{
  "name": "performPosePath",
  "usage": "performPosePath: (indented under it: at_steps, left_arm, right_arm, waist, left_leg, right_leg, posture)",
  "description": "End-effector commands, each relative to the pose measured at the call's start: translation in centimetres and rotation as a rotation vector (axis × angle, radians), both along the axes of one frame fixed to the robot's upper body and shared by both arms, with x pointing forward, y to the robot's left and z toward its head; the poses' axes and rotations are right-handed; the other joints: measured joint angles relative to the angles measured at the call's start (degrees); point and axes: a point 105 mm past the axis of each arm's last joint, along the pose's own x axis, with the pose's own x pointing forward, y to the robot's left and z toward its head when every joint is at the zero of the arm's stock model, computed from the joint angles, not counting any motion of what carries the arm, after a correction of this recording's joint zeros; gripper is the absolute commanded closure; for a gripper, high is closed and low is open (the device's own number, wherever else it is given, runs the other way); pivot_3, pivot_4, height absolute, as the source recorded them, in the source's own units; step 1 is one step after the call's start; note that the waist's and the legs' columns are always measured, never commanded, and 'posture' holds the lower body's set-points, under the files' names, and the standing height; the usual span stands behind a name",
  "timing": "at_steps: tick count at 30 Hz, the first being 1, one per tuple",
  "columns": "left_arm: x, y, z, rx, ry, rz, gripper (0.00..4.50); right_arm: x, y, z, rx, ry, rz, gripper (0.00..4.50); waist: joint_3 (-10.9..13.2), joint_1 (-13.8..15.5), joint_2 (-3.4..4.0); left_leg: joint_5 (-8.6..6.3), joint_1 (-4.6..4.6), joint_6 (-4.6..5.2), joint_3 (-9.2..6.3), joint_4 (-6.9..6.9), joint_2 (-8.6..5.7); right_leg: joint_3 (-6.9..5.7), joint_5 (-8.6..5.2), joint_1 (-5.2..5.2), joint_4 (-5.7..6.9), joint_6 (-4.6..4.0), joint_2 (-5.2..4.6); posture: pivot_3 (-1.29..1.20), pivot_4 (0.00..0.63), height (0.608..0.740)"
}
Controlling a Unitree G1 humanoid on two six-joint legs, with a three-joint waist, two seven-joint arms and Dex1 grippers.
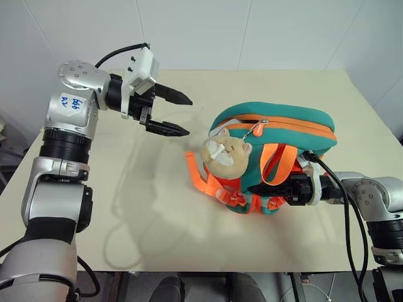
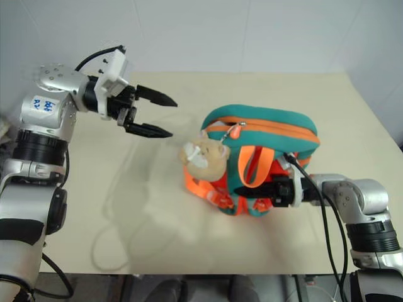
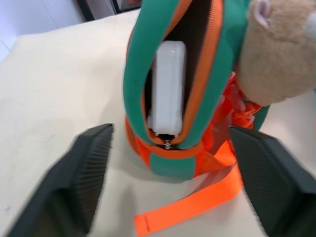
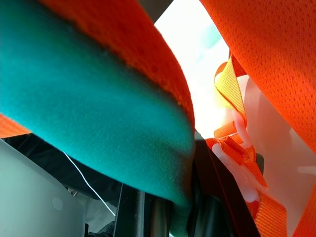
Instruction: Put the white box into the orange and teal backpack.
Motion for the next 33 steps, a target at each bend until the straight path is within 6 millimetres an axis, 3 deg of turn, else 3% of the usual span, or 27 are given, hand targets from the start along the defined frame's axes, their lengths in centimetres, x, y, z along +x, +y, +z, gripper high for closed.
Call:
performPosePath:
  at_steps: [1, 10, 21, 33]
  left_arm:
    - [-0.8, -0.1, -0.1, 0.009, -0.015, -0.072, 1.74]
    - [1.1, -3.1, -1.5, -0.045, -0.06, -0.059, 4.46]
    - [1.4, -5.1, -2.8, -0.044, -0.044, -0.089, 4.46]
    - [1.3, -8.6, -5.3, -0.053, 0.01, -0.135, 4.46]
  right_arm:
    - [0.0, 0.1, 0.2, 0.008, -0.018, 0.001, 3.98]
    - [0.1, 0.1, 0.2, 0.008, -0.025, 0.001, 3.98]
    - [0.0, -0.1, 0.2, 0.01, -0.024, -0.022, 3.98]
    - [-0.1, 0.3, 0.3, 0.027, -0.03, -0.025, 3.98]
  waist:
    - [0.0, 0.0, 0.0]
    - [0.0, 0.1, 0.0]
    - [0.0, 0.1, 0.0]
    - [0.0, 0.2, -0.01]
  left_leg:
    - [0.0, 0.0, 0.0, 0.0, 0.01, 0.0]
    - [0.01, -0.02, 0.01, 0.01, 0.03, -0.01]
    - [0.01, -0.02, 0.01, 0.04, 0.06, -0.03]
    - [0.01, -0.02, 0.01, 0.03, 0.05, -0.03]
  right_leg:
    - [0.0, 0.0, -0.01, 0.02, 0.0, 0.0]
    - [-0.01, 0.01, 0.0, 0.0, -0.01, 0.0]
    - [0.0, 0.01, 0.02, -0.01, 0.0, -0.03]
    - [0.0, 0.01, 0.02, -0.02, 0.0, -0.02]
  posture:
    - [0.0, 0.15, 0.74]
    - [0.0, 0.15, 0.74]
    - [0.0, 0.15, 0.74]
    - [0.0, 0.15, 0.74]
